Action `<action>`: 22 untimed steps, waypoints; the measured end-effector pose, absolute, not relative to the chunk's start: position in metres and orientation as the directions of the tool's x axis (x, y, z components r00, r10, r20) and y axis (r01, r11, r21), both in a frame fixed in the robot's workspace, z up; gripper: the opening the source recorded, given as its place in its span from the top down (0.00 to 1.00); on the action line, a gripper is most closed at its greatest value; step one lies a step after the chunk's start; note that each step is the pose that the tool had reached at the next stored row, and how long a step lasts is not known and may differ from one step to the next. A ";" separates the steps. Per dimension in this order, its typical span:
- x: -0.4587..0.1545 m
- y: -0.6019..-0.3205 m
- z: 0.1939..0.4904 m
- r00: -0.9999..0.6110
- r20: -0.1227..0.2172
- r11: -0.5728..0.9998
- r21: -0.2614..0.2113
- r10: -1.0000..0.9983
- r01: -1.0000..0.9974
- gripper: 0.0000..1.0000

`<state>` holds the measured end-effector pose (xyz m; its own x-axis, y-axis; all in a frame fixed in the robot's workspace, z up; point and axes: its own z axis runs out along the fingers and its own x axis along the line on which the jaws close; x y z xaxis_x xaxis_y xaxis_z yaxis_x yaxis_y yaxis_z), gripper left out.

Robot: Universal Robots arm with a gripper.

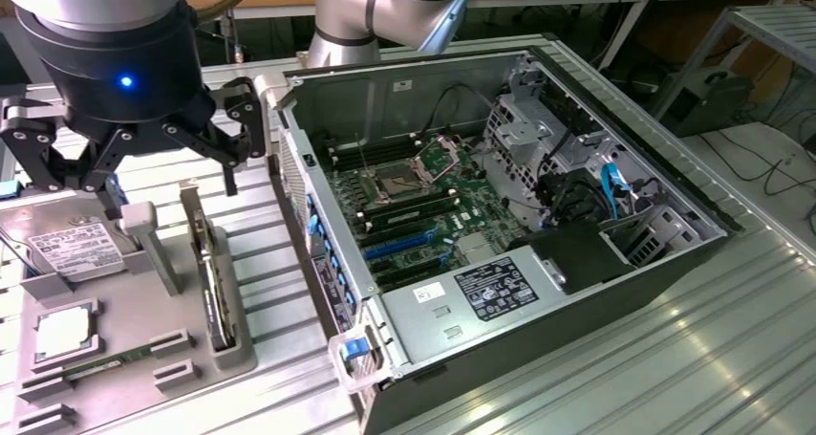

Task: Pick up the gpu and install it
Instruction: 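Pick up the gpu and move the gpu toward the slot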

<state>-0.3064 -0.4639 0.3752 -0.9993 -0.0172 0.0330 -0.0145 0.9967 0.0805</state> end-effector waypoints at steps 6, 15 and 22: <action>-0.306 -0.471 0.370 -0.999 0.033 0.997 0.077 -0.017 -0.014 0.10; -0.306 -0.475 0.363 -0.999 0.033 0.997 0.077 -0.017 -0.014 0.02; -0.306 -0.475 0.361 -0.999 0.039 0.997 0.077 -0.017 -0.014 0.11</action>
<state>-0.3064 -0.4746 0.3615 -0.9991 -0.0169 0.0393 -0.0139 0.9969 0.0775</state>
